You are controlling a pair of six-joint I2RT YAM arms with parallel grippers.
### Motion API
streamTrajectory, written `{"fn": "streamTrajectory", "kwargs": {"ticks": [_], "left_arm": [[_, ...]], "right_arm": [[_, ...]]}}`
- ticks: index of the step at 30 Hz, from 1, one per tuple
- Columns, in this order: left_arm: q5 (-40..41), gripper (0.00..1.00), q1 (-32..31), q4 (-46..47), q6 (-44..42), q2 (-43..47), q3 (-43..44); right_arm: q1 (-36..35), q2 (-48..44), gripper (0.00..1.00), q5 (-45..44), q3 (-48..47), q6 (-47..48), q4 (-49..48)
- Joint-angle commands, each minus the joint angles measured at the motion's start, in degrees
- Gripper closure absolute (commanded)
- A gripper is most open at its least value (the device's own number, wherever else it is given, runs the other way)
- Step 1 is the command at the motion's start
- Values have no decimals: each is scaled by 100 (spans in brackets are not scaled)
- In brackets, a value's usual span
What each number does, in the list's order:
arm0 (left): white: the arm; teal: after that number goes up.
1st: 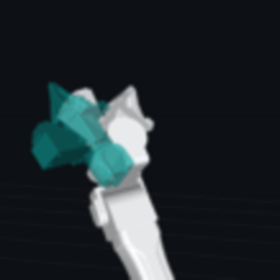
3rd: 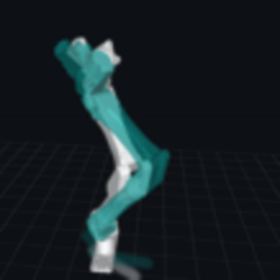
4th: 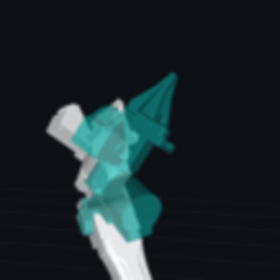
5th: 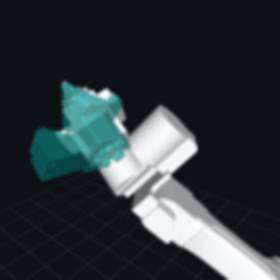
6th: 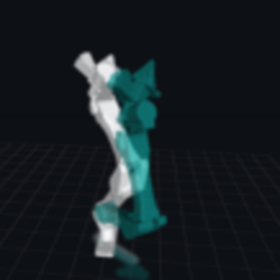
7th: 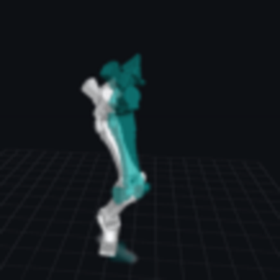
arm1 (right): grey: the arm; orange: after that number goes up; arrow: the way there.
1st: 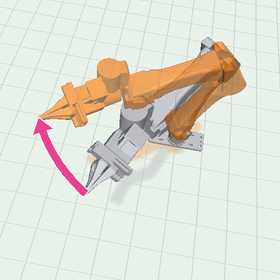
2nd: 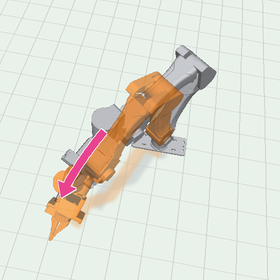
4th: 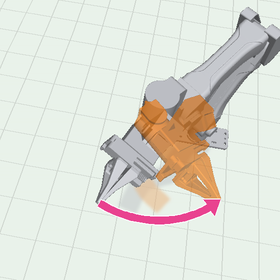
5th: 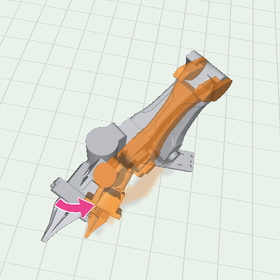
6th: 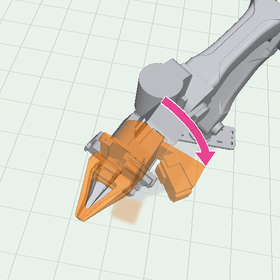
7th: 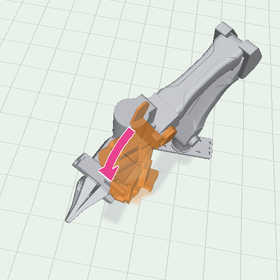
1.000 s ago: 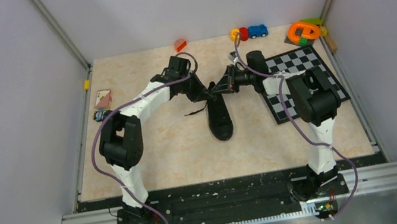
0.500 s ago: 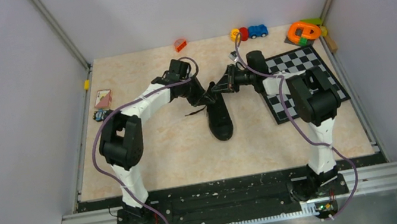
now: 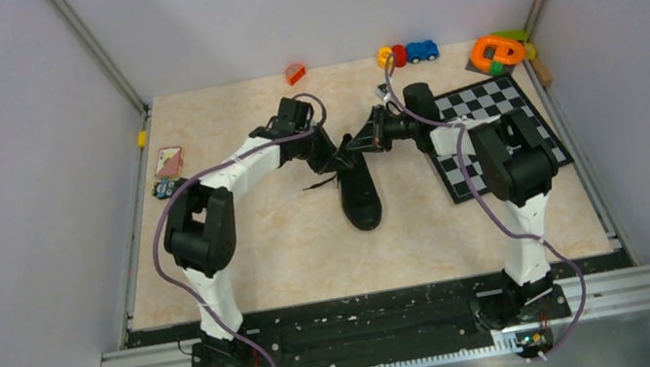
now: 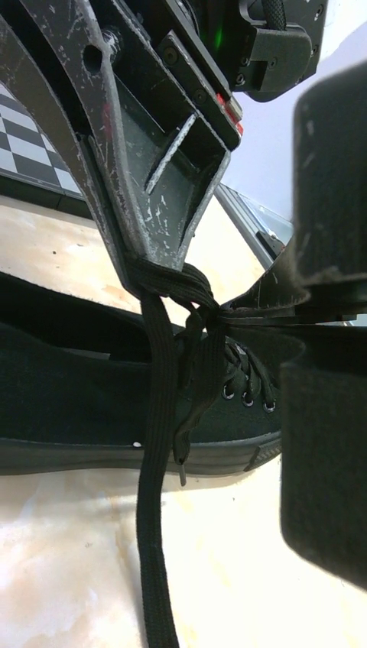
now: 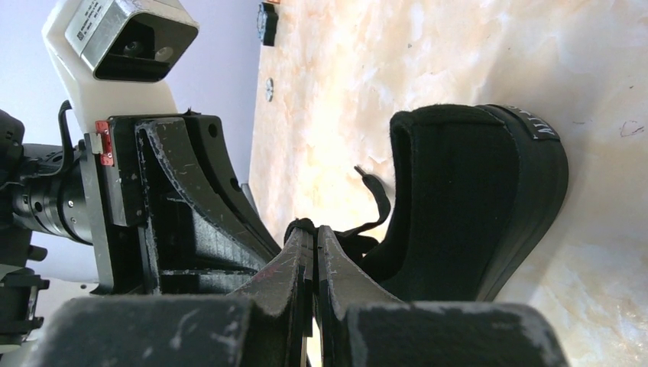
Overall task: Tie the shoes
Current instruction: Tie the shoelace on the shoe.
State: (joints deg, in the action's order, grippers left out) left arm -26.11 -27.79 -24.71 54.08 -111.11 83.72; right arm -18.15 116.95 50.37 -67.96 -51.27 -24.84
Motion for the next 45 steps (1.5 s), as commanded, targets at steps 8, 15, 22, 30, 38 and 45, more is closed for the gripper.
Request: {"fn": "streamTrajectory", "kwargs": {"ticks": [8,15,22,30,38,45], "left_arm": [[-39,100,14,492,25,-371,213],[-191,100,62,910,177,-474,103],[-233,100,134,836,97,-209,-134],[-108,71,206,169,-384,523,-749],[8,53,255,-349,-1011,1008,-747],[-374,45,1033,410,-345,1086,-1234]], "right_arm": [[-208,-566,100,-216,-117,-176,-72],[-414,-702,100,-776,-104,-67,563],[-415,-779,100,-1090,-58,-33,767],[-402,-728,100,-1093,-119,-15,782],[-382,-752,100,-1074,-108,19,814],[-375,-802,100,-1047,-78,72,767]]}}
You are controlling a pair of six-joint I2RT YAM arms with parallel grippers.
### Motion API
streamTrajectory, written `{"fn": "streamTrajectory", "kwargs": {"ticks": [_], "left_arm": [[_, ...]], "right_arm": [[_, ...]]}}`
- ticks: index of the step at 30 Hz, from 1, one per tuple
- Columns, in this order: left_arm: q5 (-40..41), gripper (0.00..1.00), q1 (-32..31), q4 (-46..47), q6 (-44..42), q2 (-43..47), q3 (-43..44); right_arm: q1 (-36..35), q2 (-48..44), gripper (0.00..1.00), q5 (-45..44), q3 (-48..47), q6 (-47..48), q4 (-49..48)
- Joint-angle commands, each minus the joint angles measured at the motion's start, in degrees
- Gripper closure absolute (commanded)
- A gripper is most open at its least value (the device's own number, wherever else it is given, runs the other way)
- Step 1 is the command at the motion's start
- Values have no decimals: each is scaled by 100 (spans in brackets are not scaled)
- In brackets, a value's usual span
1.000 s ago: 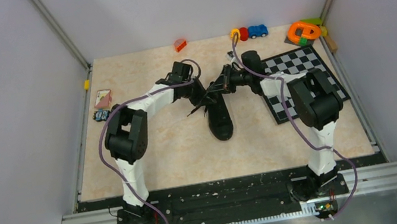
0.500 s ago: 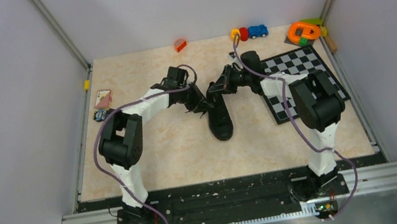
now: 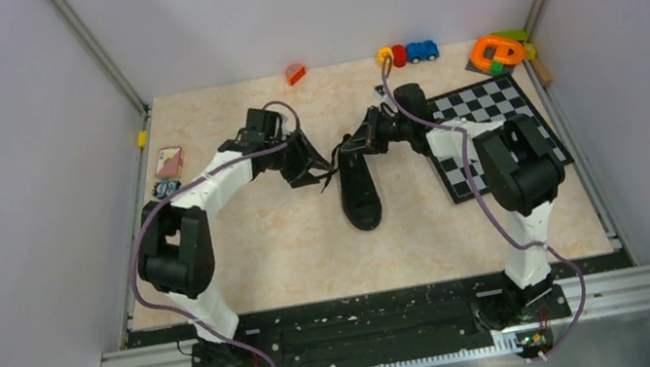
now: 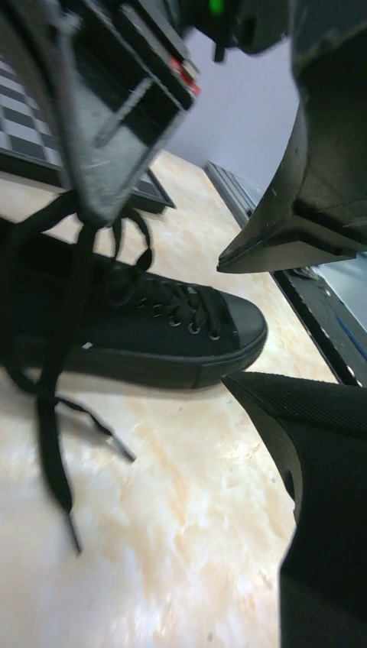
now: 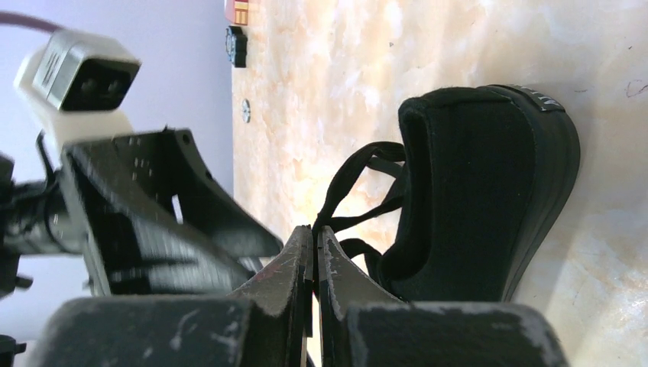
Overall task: Tie the shoes
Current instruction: Tie the shoelace on the shoe.
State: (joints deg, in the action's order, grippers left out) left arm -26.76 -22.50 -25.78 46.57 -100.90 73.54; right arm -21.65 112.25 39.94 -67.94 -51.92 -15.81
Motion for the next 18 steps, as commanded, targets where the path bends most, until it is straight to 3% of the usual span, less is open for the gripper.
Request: {"fn": "streamTrajectory", "kwargs": {"ticks": [1,4,7,9,11,14,18], "left_arm": [[-461,46,604,660,504,-43,-184],[-543,56,668,763,-34,-369,320],[-943,57,702,985,-904,-732,698],[-1666,50,812,1211,-1393,-979,909],[-1868,45,872,1493,-1687,-1063,930],[-2033,25,879,1715,-2171,-1302,1039],[-2414,26,879,1418,-2763,-1732,1528]], "right_arm": [[-24,-347,100,-4,-71,150,-141],[-28,-361,100,25,-61,184,-133],[-20,-341,100,59,-76,188,-150],[-21,-324,100,96,-96,185,-154],[-17,-318,100,109,-89,183,-166],[-20,-298,100,136,-83,160,-219],[-8,-259,100,184,-109,148,-244]]}}
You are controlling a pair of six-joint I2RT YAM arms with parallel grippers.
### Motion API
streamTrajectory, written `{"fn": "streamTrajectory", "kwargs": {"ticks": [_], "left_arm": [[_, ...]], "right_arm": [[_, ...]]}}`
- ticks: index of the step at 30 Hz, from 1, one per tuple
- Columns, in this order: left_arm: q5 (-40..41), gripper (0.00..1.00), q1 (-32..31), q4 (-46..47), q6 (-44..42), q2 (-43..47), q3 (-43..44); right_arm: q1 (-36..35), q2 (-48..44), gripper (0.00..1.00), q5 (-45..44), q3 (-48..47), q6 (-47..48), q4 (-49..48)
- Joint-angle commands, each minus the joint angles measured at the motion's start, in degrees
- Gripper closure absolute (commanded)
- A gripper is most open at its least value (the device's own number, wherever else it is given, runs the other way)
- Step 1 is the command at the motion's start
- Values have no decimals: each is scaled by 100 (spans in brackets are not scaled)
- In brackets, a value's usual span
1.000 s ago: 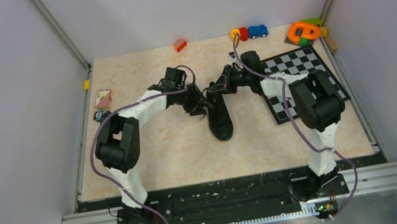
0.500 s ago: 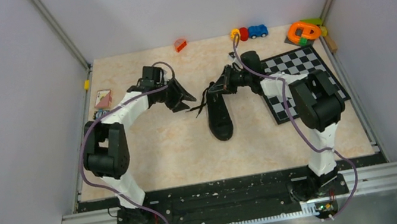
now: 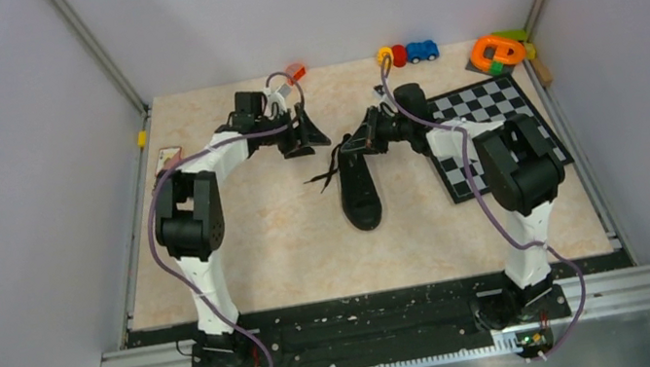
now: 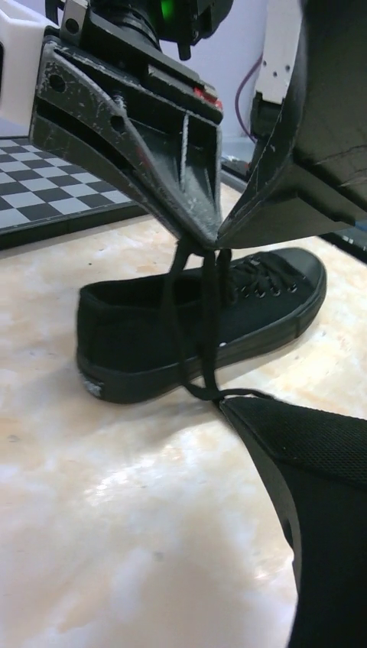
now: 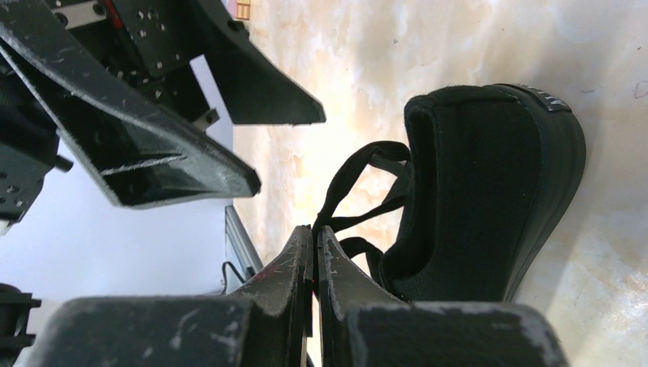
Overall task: Tie the shoes
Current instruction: Tie the shoelace on the shoe.
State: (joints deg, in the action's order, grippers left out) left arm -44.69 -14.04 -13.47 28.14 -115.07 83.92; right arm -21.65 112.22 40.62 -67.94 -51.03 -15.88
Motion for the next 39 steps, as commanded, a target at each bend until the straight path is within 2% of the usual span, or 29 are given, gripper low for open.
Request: {"fn": "streamTrajectory", "kwargs": {"ticks": [1,4,6,8,10,11,18,24,28,34,39], "left_arm": [[-777,30,29,250,-1139,-346,506],[-1252,32,24,1324,-1658,-162,-42],[-1094,39,24,1849,-1729,-56,-350],[-1158,44,24,1906,-1885,-136,-276],[-1224,55,25,1846,-1999,-286,-146],[-1294,57,20,1848,-2053,-350,-112],[-1562,54,15,2259,-2401,-536,-156],[-1884,55,16,1804,-3056,-741,112],[-1950,56,8,1782,-3157,-855,196],[-2056,67,-51,1930,-3033,-1048,419],[-2259,69,-106,1873,-3100,-1053,401]], "right_arm": [[-2,-255,100,121,-101,63,-248],[7,-255,100,147,-89,59,-258],[20,-258,100,162,-66,71,-258],[37,-254,100,189,-34,72,-278],[46,-253,100,211,-21,55,-304],[47,-244,100,224,-32,45,-310],[58,-202,100,274,-55,20,-352],[64,-232,100,264,6,-8,-406],[64,-230,100,271,-2,-30,-423],[58,-228,100,262,-8,-48,-425],[73,-228,100,246,-12,-57,-419]]}}
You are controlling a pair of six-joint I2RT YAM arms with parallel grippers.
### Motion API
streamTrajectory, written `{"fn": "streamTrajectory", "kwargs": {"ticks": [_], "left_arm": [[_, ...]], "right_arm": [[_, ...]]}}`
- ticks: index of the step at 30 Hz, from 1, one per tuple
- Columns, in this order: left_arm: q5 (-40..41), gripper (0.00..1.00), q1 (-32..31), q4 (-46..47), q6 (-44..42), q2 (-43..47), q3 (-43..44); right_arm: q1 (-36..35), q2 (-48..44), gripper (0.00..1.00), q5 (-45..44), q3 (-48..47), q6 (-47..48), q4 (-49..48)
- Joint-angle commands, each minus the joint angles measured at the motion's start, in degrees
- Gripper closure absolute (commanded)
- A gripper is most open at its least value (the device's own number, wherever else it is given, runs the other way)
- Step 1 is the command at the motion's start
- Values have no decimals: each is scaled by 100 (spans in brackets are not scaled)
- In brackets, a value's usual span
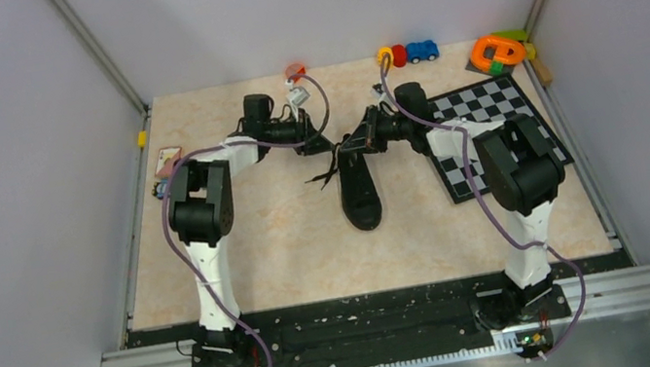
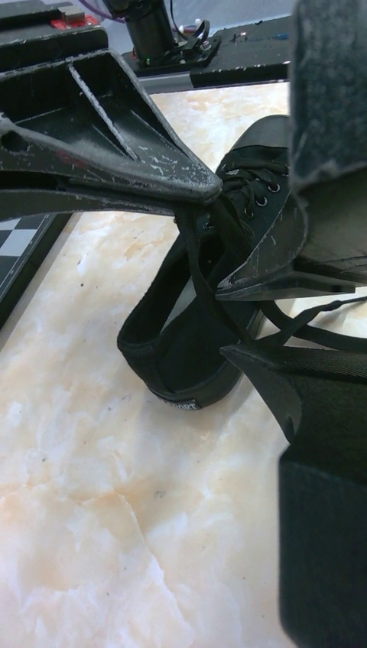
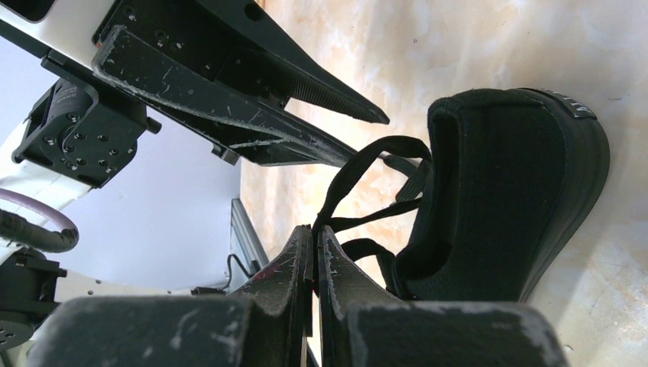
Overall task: Tie the shoes
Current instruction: Tie the shoelace on the shoe.
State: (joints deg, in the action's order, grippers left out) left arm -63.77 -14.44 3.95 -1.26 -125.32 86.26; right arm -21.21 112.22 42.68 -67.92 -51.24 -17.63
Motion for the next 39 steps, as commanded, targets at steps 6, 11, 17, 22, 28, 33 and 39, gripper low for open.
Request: {"fn": "streamTrajectory", "kwargs": {"ticks": [6,11,17,22,28,33,39], "left_arm": [[-453,63,-94,2,-333,-7,144],[-381,69,-127,-240,-330,-149,418],[-265,86,-189,-642,-427,-274,664],[-163,61,-208,-751,-537,-239,650],[-198,74,-225,-1234,-817,-338,899],[-179,100,-220,-1494,-1037,-323,892],[-118,100,-217,-1526,-1069,-82,690]], "right_arm": [[26,-234,100,52,-8,-43,-257],[29,-246,100,42,1,-45,-257],[28,-254,100,17,3,-35,-225],[25,-262,100,7,26,-34,-232],[36,-264,100,21,31,-30,-232],[43,-252,100,21,12,-33,-225],[50,-245,100,-4,11,-26,-188]]}}
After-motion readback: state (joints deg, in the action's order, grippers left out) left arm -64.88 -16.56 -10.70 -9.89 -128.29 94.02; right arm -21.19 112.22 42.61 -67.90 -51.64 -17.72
